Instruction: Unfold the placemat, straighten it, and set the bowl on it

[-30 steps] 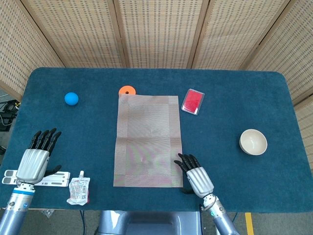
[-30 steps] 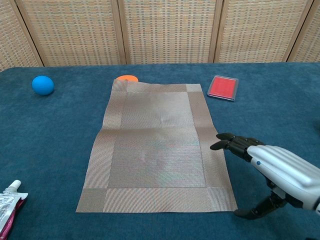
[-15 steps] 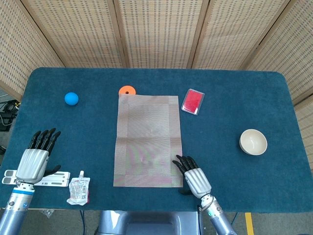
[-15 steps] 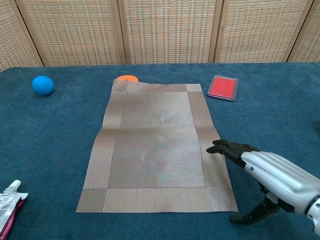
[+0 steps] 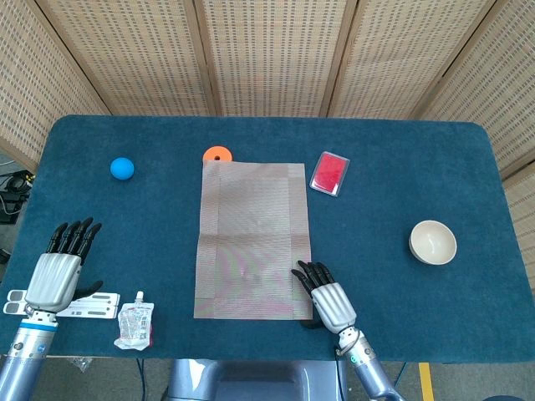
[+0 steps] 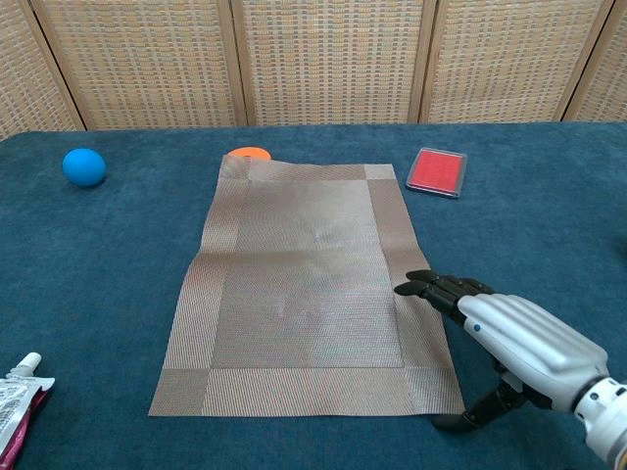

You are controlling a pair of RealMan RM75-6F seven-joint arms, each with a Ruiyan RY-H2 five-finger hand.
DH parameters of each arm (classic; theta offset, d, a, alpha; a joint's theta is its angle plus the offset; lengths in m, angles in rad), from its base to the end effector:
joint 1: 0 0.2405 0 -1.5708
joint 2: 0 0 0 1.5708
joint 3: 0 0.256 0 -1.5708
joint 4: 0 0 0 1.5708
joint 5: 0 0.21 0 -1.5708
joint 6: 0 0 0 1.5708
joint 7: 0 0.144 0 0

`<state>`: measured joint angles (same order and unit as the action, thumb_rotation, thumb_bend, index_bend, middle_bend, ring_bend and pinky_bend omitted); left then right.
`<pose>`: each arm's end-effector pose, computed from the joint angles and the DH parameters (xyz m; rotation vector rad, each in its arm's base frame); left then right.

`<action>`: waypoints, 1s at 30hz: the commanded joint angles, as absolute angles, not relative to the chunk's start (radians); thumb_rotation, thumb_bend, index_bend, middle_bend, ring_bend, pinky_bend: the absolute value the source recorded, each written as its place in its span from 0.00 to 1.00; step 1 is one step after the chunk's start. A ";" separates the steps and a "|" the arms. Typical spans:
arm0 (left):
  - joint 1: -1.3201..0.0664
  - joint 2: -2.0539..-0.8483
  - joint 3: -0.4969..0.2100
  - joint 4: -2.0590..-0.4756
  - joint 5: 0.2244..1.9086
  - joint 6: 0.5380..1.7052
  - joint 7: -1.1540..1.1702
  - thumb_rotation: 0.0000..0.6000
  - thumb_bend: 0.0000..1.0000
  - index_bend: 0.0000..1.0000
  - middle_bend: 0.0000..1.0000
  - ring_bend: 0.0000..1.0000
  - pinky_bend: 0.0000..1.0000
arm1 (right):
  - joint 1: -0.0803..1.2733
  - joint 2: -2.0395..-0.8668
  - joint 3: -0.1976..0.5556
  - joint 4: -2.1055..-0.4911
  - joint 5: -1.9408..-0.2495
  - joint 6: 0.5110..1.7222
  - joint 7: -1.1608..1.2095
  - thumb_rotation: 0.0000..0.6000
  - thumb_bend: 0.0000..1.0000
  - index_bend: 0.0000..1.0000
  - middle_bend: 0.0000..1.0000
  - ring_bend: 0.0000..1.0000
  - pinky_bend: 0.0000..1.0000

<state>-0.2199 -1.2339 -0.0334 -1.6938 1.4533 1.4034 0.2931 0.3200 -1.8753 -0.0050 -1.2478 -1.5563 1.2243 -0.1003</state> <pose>-0.2661 0.2119 0.1046 -1.5442 -0.8302 -0.8554 -0.1958 -0.2063 -0.0957 1.7672 -1.1457 1.1301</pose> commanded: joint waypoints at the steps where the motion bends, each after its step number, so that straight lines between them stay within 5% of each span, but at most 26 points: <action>1: -0.220 -1.235 -0.033 -1.693 1.454 1.402 0.294 1.00 0.13 0.00 0.00 0.00 0.00 | 0.323 -1.896 -0.006 -1.213 -1.580 1.251 -0.066 1.00 0.37 0.12 0.00 0.00 0.00; 12: -0.217 -1.235 -0.035 -1.695 1.458 1.404 0.289 1.00 0.13 0.00 0.00 0.00 0.00 | 0.318 -1.921 -0.009 -1.163 -1.652 1.367 0.058 1.00 0.51 0.13 0.00 0.00 0.00; 21: -0.218 -1.235 -0.036 -1.694 1.455 1.395 0.284 1.00 0.13 0.00 0.00 0.00 0.00 | 0.316 -1.944 -0.006 -1.111 -1.650 1.381 0.094 1.00 0.46 0.45 0.04 0.00 0.00; 30: -0.218 -1.236 -0.038 -1.695 1.452 1.389 0.284 1.00 0.13 0.00 0.00 0.00 0.00 | 0.316 -1.955 -0.003 -1.077 -1.647 1.391 0.117 1.00 0.45 0.54 0.11 0.00 0.00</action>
<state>-0.2178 -1.2356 -0.0376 -1.6951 1.4521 1.3894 0.2840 0.3161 -1.9549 -0.0031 -1.0768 -1.6466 1.3911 0.1170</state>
